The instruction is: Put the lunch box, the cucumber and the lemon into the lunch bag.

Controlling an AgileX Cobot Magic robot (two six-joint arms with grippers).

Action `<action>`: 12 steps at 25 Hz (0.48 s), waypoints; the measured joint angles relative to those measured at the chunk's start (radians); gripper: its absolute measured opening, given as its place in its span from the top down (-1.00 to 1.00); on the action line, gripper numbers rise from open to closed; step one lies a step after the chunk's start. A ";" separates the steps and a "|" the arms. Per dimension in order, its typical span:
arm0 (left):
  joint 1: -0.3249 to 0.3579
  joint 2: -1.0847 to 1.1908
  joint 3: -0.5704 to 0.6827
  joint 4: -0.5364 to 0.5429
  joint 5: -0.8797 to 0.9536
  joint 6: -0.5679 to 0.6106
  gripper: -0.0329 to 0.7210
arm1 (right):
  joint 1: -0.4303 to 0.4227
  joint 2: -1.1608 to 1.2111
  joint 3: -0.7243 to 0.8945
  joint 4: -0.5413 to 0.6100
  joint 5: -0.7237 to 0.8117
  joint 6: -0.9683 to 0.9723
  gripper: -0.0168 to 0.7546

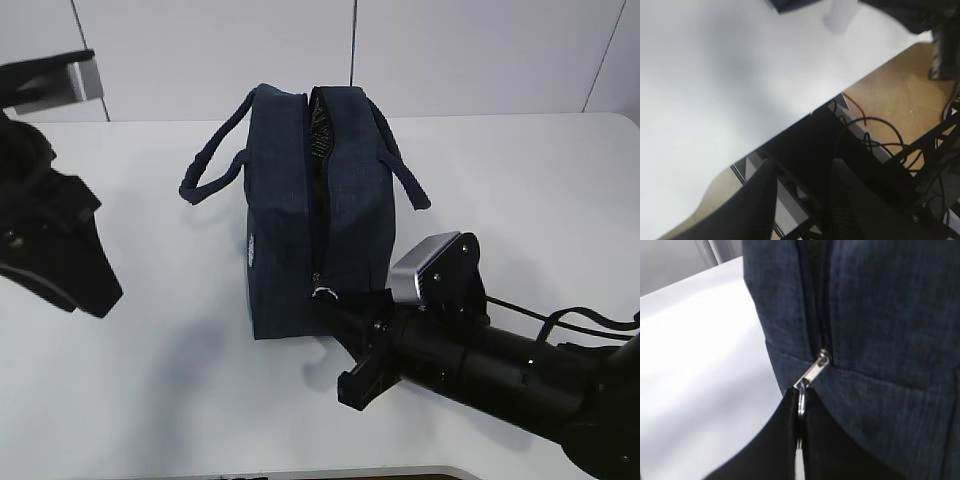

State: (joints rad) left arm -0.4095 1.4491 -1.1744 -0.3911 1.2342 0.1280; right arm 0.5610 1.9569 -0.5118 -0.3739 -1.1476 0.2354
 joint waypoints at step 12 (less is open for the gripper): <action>-0.143 0.000 0.157 -0.002 -0.304 0.090 0.27 | 0.000 -0.070 0.000 0.000 0.032 0.002 0.94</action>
State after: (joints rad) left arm -0.5525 1.4491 -1.0176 -0.3929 0.9303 0.2182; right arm 0.5610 1.8868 -0.5118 -0.3739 -1.1153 0.2373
